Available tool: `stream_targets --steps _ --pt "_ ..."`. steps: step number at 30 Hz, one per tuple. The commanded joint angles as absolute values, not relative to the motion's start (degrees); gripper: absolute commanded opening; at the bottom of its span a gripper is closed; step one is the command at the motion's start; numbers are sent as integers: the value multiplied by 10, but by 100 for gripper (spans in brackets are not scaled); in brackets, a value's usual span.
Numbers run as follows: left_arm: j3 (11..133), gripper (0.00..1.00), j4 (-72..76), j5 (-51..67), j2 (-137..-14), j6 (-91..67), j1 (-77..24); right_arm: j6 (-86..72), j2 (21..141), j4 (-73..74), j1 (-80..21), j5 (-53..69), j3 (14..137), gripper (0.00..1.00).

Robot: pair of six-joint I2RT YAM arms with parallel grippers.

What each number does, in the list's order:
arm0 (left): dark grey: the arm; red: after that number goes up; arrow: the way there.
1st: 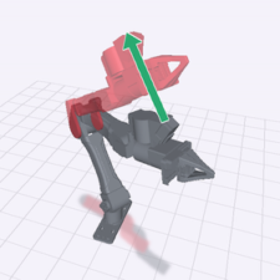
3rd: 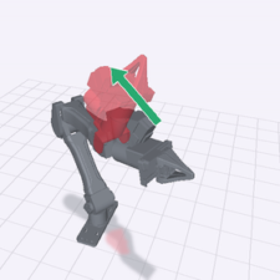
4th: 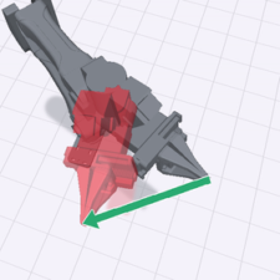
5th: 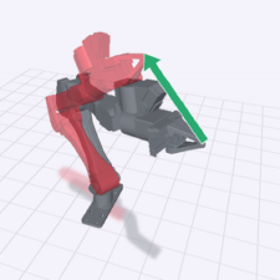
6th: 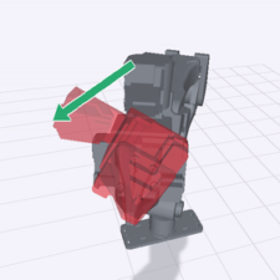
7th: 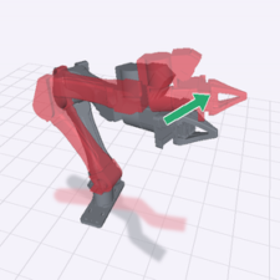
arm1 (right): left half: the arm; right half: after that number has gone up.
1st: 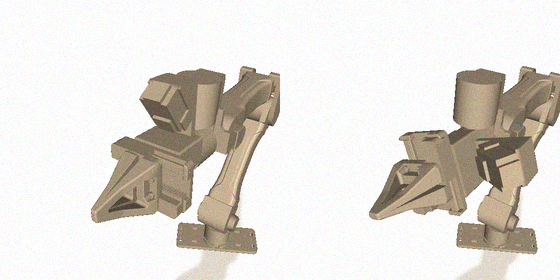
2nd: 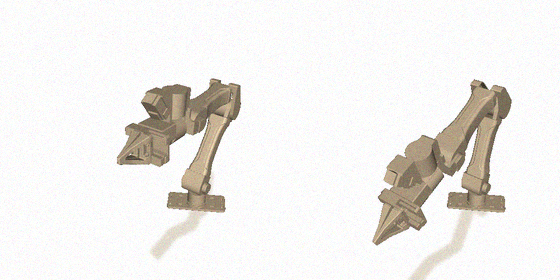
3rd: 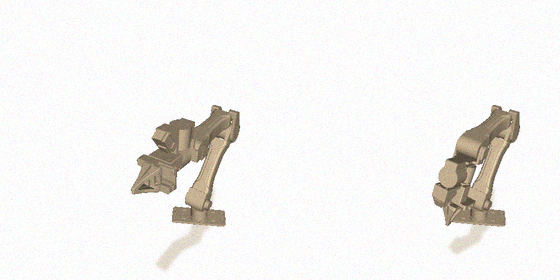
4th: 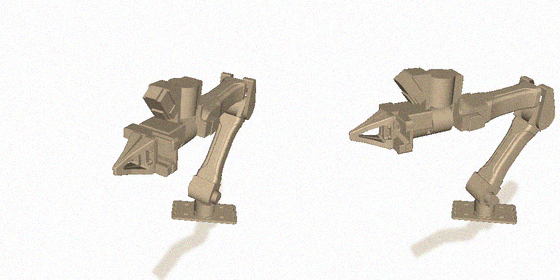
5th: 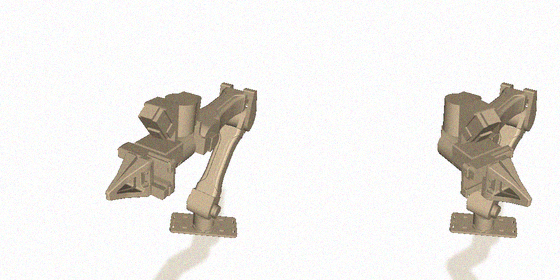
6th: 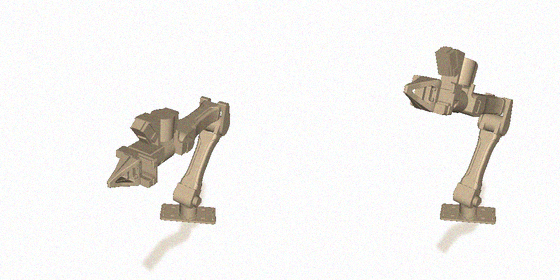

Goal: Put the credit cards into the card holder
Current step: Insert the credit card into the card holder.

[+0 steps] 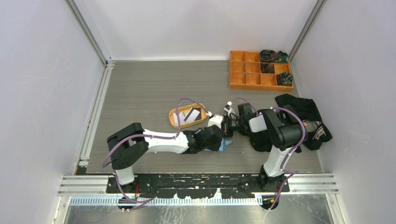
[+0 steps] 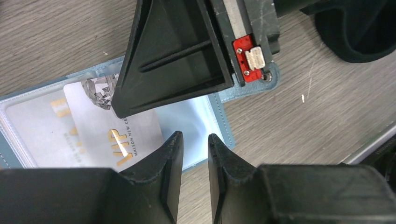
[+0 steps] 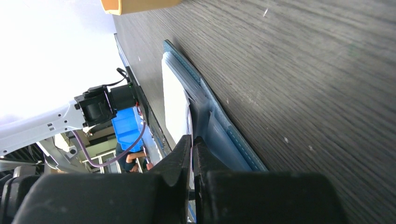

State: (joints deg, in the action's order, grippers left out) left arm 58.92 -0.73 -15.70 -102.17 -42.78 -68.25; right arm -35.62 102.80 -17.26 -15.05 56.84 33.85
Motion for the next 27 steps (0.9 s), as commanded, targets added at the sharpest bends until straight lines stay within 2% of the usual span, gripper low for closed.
stream_targets --steps 1,12,20,27 --pt "622 28 -10 -181 -1039 -414 -684 -330 1037 -157 -156 536 349 9" --pt "628 36 -25 -230 -1049 -416 -684 -323 1040 -144 -156 538 356 14" --pt "611 46 -31 -265 -1037 -425 -682 -315 1037 -134 -159 538 362 17" --pt "602 47 -23 -258 -1034 -429 -673 -309 1030 -127 -160 538 366 20"
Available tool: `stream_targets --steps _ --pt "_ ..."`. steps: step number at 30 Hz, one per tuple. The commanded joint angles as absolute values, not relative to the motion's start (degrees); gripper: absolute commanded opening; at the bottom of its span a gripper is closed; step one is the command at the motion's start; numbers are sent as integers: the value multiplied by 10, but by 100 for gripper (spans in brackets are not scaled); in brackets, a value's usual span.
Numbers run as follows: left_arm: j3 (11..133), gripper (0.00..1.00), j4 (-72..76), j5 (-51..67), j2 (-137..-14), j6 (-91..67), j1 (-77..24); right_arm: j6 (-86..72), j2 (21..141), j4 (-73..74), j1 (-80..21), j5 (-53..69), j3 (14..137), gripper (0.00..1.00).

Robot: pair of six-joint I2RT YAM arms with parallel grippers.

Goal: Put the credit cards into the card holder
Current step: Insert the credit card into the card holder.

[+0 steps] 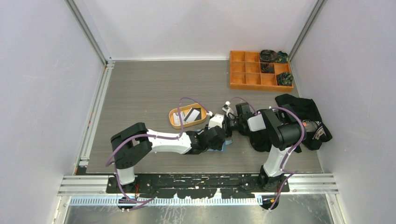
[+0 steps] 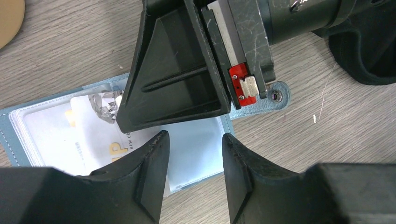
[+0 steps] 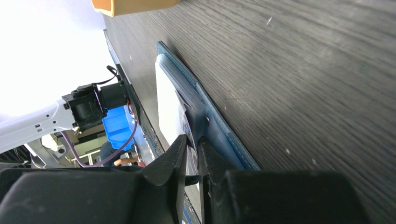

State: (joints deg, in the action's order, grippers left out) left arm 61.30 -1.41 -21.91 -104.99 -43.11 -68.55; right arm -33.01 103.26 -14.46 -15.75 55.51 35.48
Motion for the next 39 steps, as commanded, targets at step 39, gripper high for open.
stream_targets --steps 39 --pt "508 47 63 -204 -912 -380 -653 -192 928 -8 -152 565 416 34"
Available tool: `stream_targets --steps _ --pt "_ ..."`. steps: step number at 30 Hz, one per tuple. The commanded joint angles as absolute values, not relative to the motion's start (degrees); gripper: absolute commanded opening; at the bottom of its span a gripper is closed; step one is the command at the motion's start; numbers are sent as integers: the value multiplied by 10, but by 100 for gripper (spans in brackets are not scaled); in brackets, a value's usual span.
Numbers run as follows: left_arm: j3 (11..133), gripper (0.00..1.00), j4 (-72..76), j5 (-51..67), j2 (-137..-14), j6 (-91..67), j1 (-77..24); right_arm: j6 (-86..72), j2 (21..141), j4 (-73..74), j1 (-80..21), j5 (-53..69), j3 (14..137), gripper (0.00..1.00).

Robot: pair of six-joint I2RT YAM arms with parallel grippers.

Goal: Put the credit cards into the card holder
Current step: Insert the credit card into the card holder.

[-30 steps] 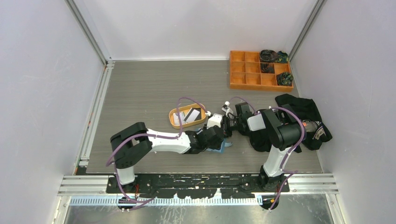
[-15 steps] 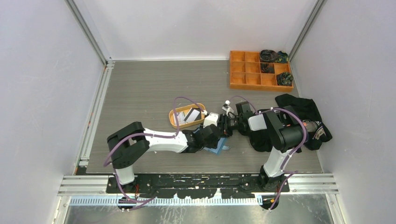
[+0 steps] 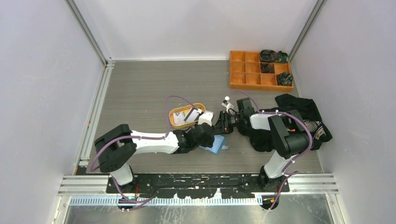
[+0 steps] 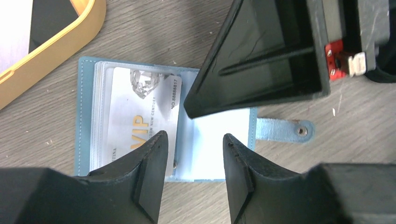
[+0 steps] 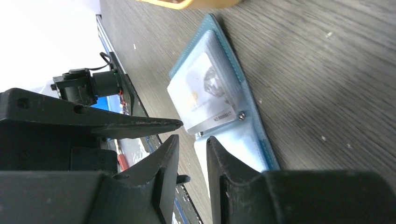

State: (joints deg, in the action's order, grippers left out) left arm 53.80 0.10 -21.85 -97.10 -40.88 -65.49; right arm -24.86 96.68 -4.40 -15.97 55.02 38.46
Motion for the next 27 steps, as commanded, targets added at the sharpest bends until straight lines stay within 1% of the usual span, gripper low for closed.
stream_targets --steps 1,2,5,6,7,8,9,10,13,16,18,22,25,27 --pt "495 47 71 -200 -899 -376 -653 -171 921 15 -148 566 421 34" --pt "480 46 76 -199 -884 -374 -652 -147 912 45 -145 562 429 34" --pt "432 45 73 -221 -834 -372 -651 -141 886 51 -138 565 436 30" --pt "411 45 72 -227 -812 -373 -646 -127 874 60 -139 563 439 25" --pt "394 44 72 -226 -797 -376 -640 -118 862 66 -142 557 441 19" --pt "377 42 75 -218 -782 -381 -628 -107 851 76 -144 551 443 11" --pt "360 39 80 -205 -769 -388 -608 -93 842 95 -151 539 450 4" --pt "344 37 89 -188 -759 -397 -592 -60 834 136 -162 516 464 1" --pt "309 33 110 -138 -739 -410 -547 62 831 277 -210 442 543 1" --pt "294 33 130 -108 -737 -411 -521 151 825 337 -251 368 566 1" --pt "285 33 152 -83 -744 -415 -503 217 813 325 -280 314 542 1" --pt "261 34 211 -21 -762 -430 -462 339 789 273 -329 269 478 1" --pt "241 36 266 20 -774 -443 -447 364 803 240 -351 237 468 1" --pt "240 37 277 27 -785 -448 -445 369 821 227 -366 211 468 1"
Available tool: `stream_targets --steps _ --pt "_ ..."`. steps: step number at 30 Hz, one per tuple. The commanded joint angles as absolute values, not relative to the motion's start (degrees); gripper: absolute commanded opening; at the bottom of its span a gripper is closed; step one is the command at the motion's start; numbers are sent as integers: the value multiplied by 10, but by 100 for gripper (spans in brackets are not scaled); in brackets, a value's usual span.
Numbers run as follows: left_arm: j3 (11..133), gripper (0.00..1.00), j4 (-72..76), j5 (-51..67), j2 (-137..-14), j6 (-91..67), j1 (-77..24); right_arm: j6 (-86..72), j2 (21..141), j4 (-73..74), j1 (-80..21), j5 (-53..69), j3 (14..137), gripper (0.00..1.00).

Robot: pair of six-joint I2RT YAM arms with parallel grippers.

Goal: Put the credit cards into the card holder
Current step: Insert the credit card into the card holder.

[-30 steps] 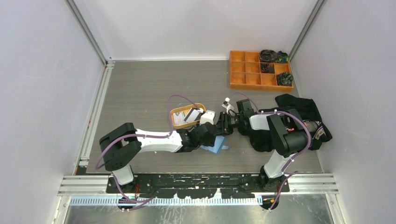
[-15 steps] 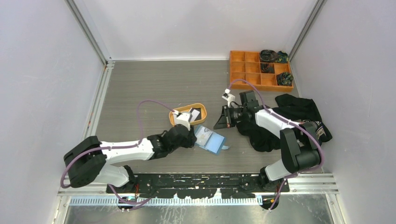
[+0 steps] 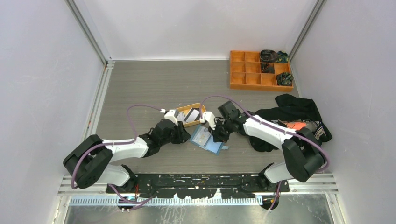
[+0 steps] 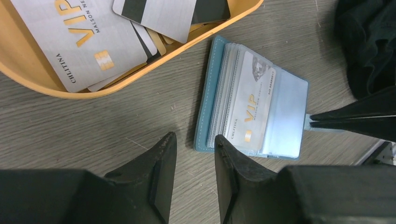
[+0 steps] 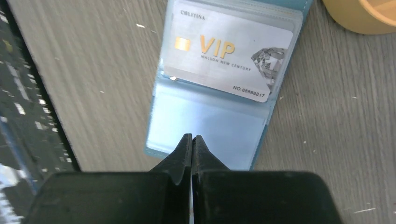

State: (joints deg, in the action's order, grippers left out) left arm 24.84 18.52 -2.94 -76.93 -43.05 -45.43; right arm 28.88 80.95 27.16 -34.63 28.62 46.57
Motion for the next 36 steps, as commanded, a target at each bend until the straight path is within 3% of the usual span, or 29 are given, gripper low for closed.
stream_targets --steps 1,21,31,36 --pt "241 37 281 30 -791 -450 -445 373 831 220 -375 192 468 1" --pt "249 40 383 95 -919 -476 -434 338 911 131 -472 49 485 3" --pt "237 40 360 72 -893 -476 -433 378 802 241 -445 155 503 5" --pt "237 40 357 75 -889 -478 -433 374 836 246 -444 153 509 4"
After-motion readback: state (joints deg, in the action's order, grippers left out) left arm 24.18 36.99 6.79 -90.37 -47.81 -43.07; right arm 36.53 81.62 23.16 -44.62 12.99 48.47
